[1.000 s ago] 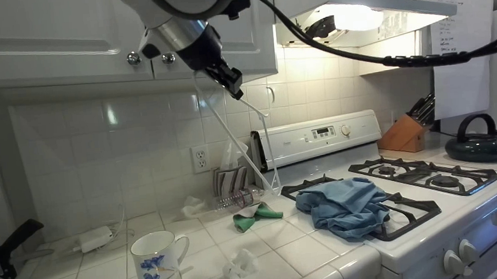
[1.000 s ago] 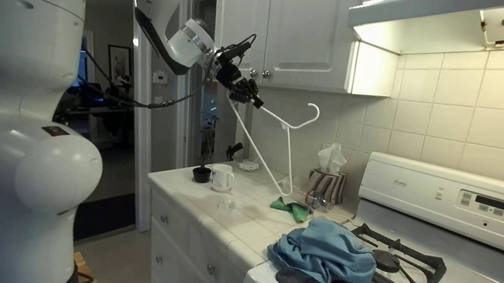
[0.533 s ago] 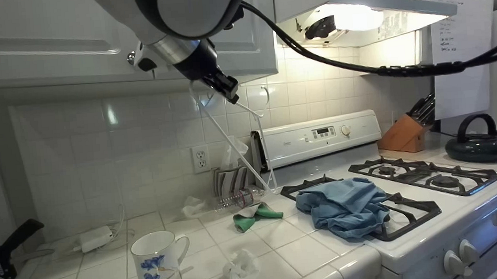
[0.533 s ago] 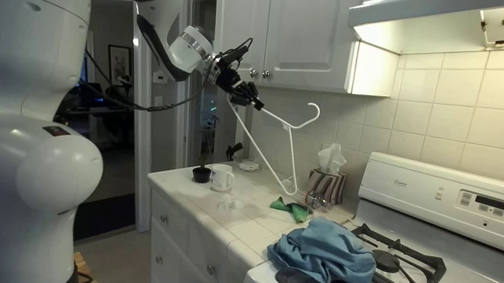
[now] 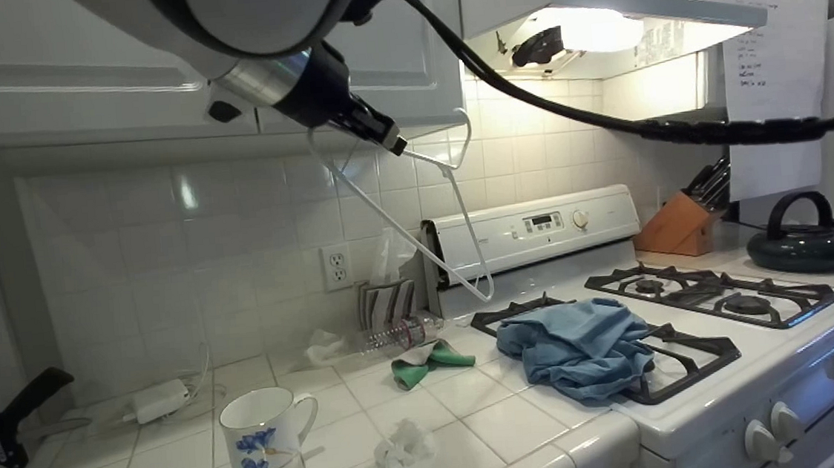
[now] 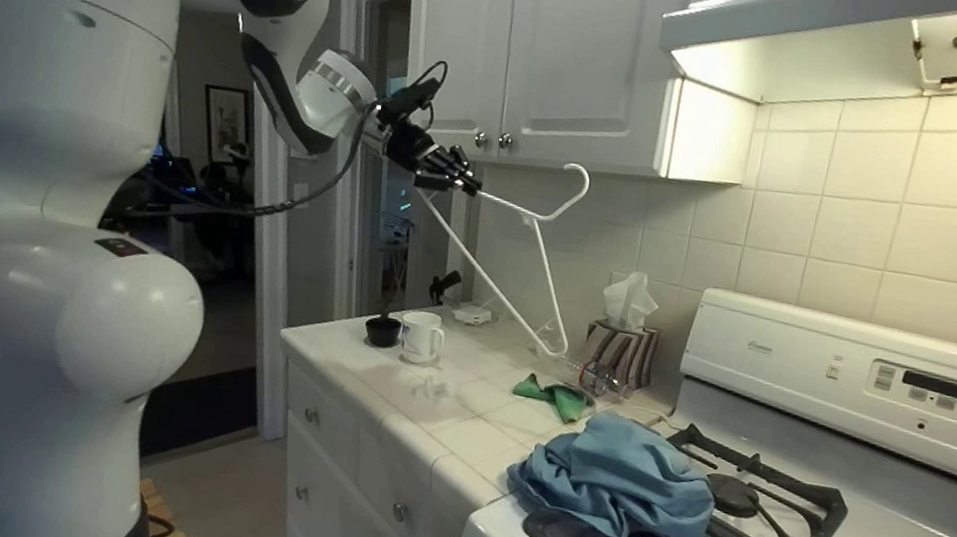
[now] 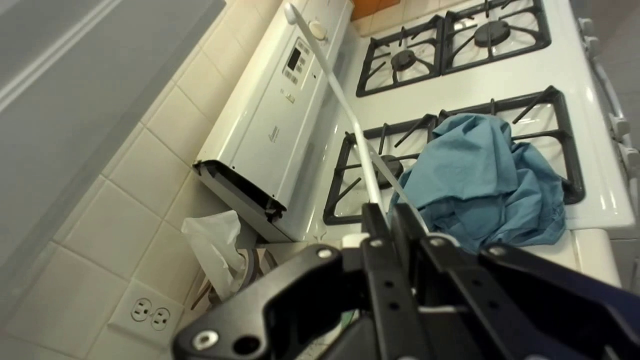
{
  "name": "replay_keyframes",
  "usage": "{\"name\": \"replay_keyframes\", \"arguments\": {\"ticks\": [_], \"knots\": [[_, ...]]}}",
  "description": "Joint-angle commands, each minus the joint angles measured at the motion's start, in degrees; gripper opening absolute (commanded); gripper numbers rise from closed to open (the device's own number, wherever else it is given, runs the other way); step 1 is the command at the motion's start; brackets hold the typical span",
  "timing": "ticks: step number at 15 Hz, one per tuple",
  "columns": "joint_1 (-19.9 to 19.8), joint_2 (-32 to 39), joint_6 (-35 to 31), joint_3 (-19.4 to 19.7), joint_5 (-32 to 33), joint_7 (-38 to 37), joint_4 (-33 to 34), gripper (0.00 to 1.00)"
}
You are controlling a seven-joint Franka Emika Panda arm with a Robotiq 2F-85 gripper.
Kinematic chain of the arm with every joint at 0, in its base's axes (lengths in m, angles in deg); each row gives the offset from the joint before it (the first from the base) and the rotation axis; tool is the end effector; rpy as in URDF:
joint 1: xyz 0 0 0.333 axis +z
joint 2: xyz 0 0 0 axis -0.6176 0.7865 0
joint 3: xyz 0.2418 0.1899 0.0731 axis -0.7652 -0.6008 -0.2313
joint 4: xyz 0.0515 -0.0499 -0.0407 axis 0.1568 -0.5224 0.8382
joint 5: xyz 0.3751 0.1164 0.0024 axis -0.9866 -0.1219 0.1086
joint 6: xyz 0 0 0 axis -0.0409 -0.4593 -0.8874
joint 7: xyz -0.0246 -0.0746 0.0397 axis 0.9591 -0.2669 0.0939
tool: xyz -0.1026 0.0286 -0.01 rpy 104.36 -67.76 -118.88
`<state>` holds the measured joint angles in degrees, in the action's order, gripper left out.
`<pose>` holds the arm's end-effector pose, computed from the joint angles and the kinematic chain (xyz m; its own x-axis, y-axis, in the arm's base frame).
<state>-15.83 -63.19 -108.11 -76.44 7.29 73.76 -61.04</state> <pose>0.5357 0.2790 0.4885 0.3611 0.5059 -0.7834 0.8619 0.1396 0.4875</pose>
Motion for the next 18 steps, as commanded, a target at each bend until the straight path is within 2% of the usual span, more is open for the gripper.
{"name": "replay_keyframes", "arguments": {"ticks": [1,4,6,12,14,18], "knots": [[3.52,5.33,8.33,-1.68,5.15,-2.02,5.21,0.02],[5.24,9.81,8.73,-2.02,10.05,3.68,9.97,0.02],[6.04,13.23,7.07,-1.57,14.14,10.07,14.08,0.02],[9.16,24.62,3.39,-0.03,24.23,27.26,29.66,0.02],[10.69,28.09,2.57,-0.02,26.12,30.37,33.58,0.02],[12.90,33.31,0.28,-0.88,25.12,32.02,38.32,0.02]]}}
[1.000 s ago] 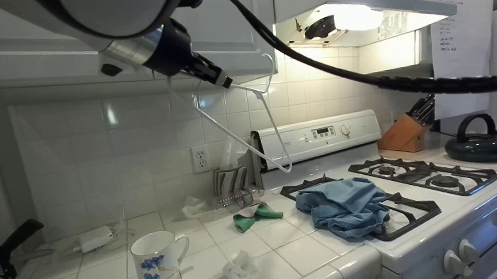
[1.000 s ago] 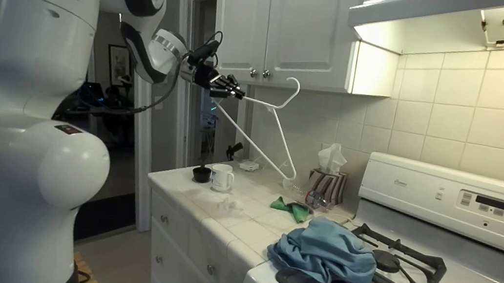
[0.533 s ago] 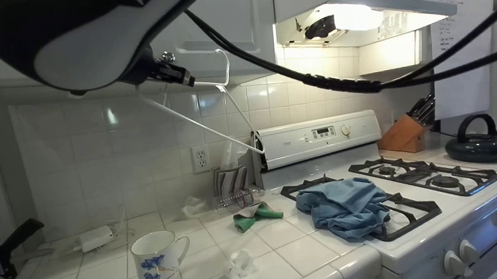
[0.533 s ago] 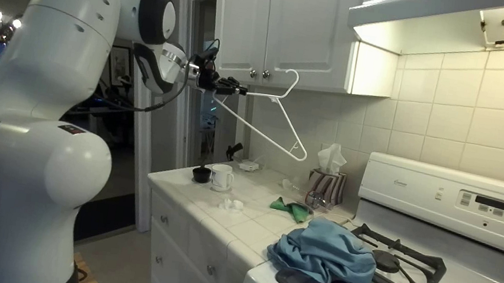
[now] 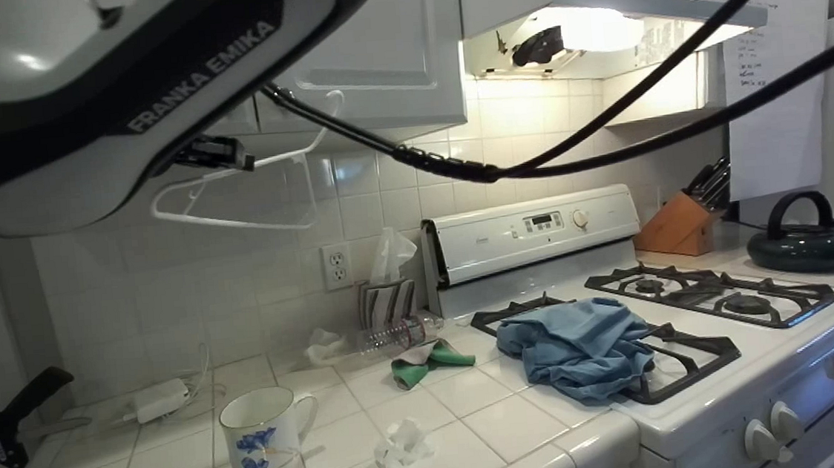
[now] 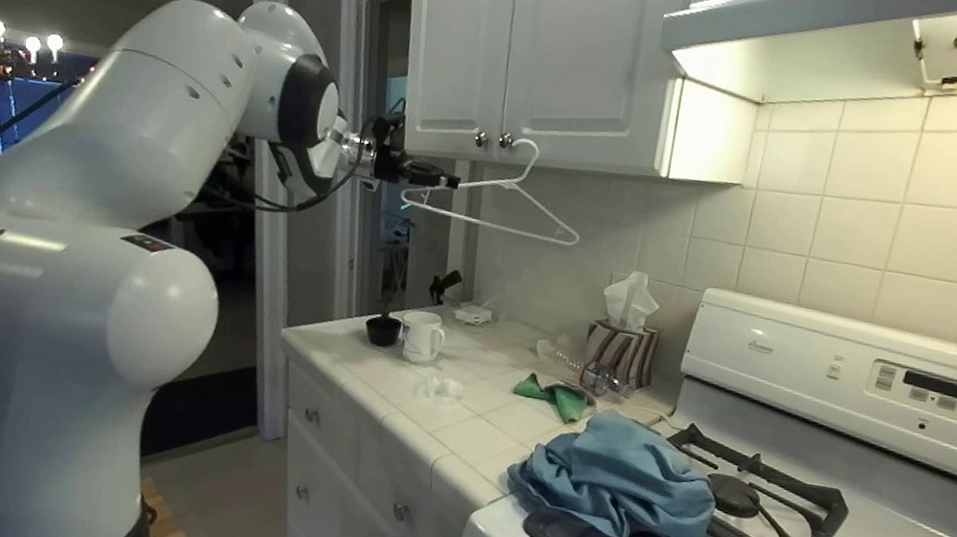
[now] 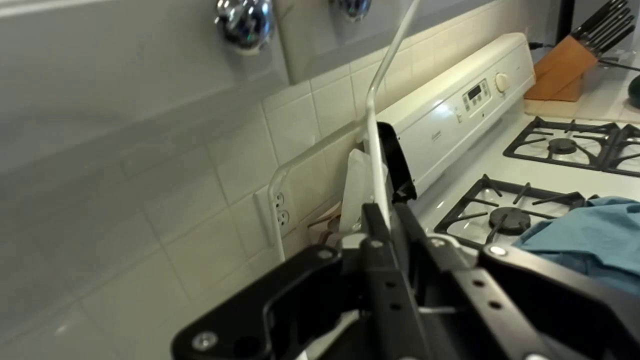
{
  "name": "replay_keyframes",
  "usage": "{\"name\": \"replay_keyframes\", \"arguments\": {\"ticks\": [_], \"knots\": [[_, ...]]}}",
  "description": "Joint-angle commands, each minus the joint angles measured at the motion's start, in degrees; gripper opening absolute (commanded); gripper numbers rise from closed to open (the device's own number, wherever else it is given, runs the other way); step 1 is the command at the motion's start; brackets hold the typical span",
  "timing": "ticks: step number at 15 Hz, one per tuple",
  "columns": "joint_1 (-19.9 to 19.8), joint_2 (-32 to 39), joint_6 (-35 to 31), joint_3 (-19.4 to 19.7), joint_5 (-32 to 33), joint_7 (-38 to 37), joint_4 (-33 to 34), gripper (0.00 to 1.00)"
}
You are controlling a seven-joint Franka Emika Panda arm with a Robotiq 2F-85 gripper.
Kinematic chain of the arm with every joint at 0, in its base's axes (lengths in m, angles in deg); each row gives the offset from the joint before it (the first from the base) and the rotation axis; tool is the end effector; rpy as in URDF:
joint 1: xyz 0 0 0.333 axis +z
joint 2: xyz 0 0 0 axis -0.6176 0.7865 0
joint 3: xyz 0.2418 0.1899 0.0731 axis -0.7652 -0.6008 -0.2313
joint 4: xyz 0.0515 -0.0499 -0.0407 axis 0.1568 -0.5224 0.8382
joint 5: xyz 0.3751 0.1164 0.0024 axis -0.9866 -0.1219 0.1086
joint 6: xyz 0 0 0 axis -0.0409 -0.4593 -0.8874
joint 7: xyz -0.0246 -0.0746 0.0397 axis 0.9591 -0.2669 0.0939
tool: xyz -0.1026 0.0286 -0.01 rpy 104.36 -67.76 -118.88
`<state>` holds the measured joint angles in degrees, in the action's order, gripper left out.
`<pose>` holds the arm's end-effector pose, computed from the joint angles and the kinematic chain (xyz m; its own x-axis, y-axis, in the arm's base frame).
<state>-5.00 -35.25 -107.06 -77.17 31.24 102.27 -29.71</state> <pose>0.6047 0.4289 0.4478 0.0641 0.2394 -0.9688 0.7836 0.5890 0.1974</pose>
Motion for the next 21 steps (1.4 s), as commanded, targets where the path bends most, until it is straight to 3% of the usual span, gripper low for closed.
{"name": "replay_keyframes", "arguments": {"ticks": [1,8,13,16,17,18,19,21], "knots": [[2.67,6.33,-1.01,-0.17,1.03,4.15,7.99,0.02],[5.16,9.59,2.23,0.96,0.52,0.69,12.24,0.02],[4.15,10.48,3.79,-0.03,-1.55,-1.06,14.33,0.02],[2.56,10.09,5.71,-0.86,-4.87,1.72,13.78,0.02],[2.81,8.20,3.30,1.80,-9.29,1.46,11.53,0.02],[1.73,7.91,1.51,1.31,-11.85,1.38,11.16,0.02],[-1.58,7.09,-1.11,-2.45,-12.74,-0.19,9.34,0.02],[-4.90,5.64,-6.40,-4.18,-16.13,-1.96,6.01,0.02]]}}
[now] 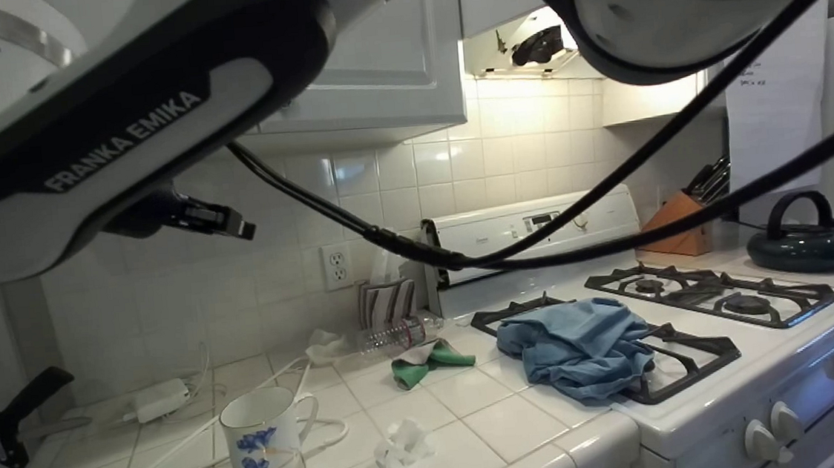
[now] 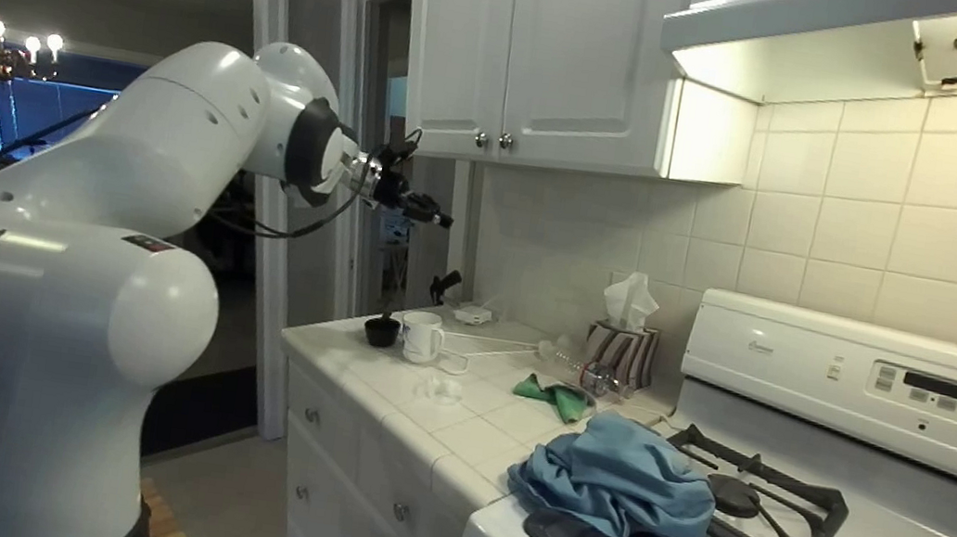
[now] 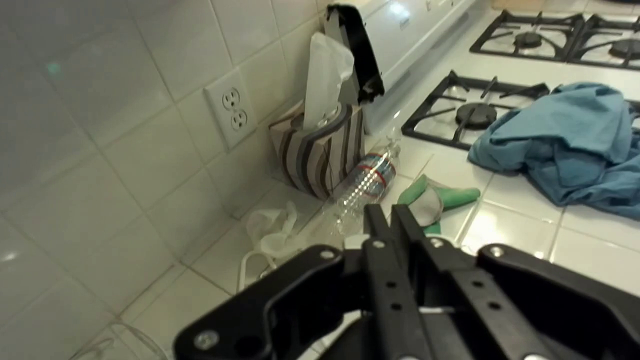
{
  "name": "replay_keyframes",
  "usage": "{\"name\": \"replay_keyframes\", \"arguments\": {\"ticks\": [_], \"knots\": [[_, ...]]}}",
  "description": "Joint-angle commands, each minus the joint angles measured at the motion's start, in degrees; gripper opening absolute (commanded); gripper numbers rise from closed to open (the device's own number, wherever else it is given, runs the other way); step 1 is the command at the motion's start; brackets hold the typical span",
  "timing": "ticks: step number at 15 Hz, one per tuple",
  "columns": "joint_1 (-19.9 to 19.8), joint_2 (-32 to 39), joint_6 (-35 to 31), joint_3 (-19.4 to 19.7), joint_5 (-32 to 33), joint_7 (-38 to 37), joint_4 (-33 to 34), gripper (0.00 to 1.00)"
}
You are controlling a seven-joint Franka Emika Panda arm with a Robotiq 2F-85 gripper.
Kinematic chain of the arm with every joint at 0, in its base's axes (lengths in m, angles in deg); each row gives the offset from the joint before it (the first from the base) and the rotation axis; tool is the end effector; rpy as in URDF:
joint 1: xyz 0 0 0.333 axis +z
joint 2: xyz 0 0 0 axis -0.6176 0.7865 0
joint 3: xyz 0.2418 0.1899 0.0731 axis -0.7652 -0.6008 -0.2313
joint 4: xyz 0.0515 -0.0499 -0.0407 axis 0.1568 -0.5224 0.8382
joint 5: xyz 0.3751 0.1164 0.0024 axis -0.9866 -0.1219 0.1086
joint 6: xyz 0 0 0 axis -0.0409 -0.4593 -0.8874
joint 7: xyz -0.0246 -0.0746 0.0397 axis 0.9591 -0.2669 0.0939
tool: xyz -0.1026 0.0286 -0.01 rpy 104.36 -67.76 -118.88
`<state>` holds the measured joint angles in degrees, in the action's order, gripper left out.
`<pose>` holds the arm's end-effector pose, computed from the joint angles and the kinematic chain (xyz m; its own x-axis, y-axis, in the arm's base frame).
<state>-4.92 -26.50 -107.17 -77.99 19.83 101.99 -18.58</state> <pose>0.6234 0.4366 0.3986 -0.0450 0.4180 -0.9073 0.8552 0.4856 0.1812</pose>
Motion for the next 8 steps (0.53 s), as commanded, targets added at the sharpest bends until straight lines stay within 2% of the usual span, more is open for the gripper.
{"name": "replay_keyframes", "arguments": {"ticks": [1,8], "knots": [[-6.78,-3.85,-8.86,-4.55,-6.11,-1.18,-6.51,0.02],[-23.84,-11.61,-32.17,-13.85,-14.29,1.53,-25.23,0.00]]}}
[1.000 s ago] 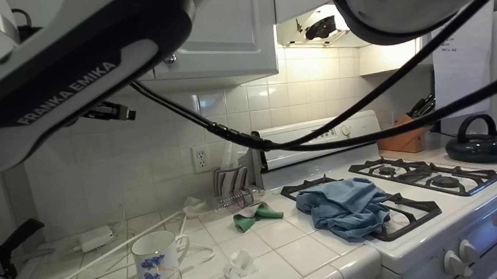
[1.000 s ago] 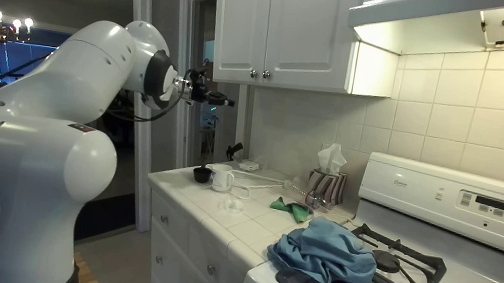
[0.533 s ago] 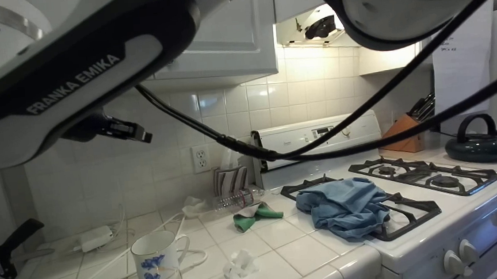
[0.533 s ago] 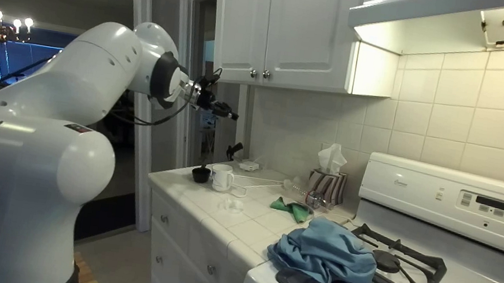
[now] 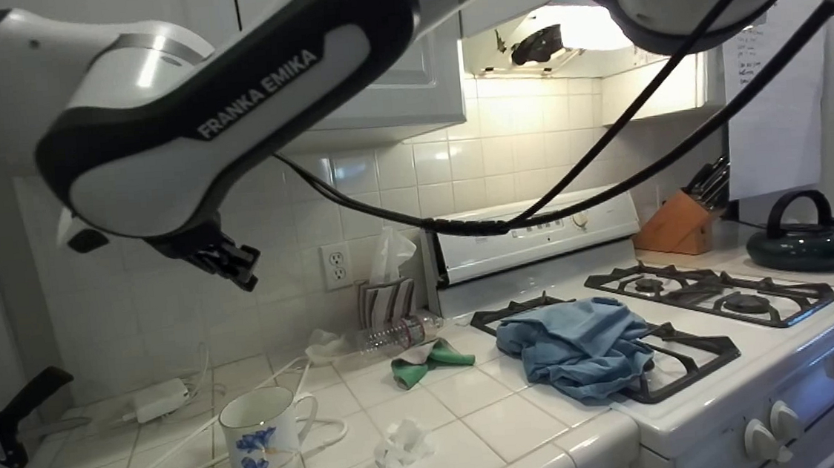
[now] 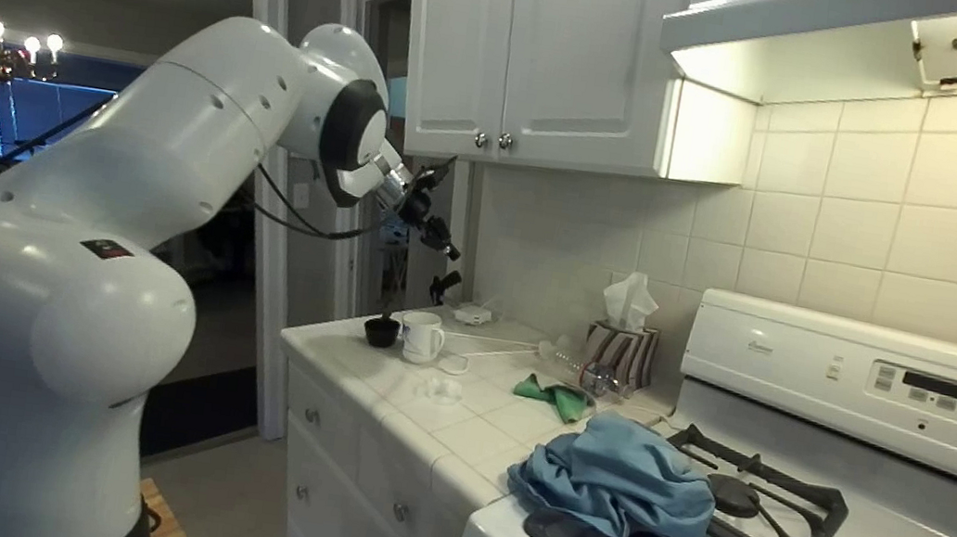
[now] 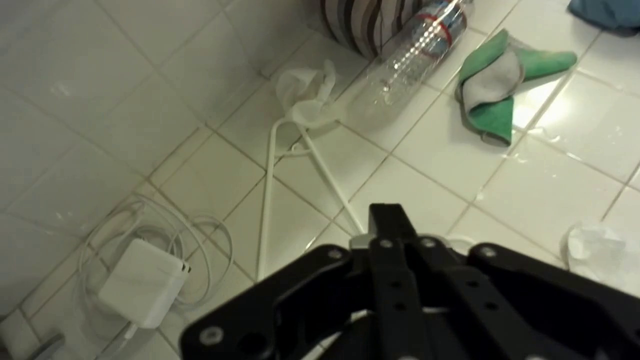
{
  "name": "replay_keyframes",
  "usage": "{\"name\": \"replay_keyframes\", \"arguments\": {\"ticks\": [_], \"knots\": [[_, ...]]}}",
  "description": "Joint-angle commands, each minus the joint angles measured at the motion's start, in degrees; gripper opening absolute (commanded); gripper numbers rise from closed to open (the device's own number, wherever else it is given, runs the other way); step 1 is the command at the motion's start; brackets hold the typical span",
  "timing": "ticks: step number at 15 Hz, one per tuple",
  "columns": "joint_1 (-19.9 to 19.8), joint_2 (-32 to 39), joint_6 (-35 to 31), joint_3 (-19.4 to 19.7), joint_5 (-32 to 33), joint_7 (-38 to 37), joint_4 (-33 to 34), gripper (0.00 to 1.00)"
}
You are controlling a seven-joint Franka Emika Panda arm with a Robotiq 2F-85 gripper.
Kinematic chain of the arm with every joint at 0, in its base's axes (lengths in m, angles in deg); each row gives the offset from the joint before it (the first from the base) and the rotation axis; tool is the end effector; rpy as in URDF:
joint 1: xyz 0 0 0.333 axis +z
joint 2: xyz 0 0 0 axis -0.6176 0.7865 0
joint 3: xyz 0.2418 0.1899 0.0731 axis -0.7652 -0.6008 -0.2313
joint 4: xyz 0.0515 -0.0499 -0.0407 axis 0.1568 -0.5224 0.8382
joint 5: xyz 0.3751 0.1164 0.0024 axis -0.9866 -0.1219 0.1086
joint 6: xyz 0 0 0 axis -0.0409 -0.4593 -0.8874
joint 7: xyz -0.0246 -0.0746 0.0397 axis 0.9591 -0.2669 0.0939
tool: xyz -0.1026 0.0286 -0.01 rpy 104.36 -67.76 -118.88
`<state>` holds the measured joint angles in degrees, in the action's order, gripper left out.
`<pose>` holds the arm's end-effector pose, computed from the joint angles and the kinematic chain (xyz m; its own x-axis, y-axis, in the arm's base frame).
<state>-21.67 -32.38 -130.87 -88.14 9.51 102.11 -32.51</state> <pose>0.6533 0.3892 0.3745 -0.2851 0.6726 -0.6829 0.7917 0.5669 0.2278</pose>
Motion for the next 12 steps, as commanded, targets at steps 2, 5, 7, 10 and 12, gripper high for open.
{"name": "replay_keyframes", "arguments": {"ticks": [2,5,7,10,12], "knots": [[-12.31,-7.39,-14.86,-6.37,-6.27,3.69,-17.00,0.00],[-16.26,-11.43,-26.04,-4.11,-15.09,9.91,-25.76,0.00],[-18.70,-12.89,-30.86,-3.82,-22.64,17.46,-30.27,0.01],[-25.29,-13.29,-31.02,-9.07,-31.17,30.42,-34.79,0.19],[-28.26,-14.07,-27.95,-11.67,-35.65,38.69,-36.19,0.39]]}}
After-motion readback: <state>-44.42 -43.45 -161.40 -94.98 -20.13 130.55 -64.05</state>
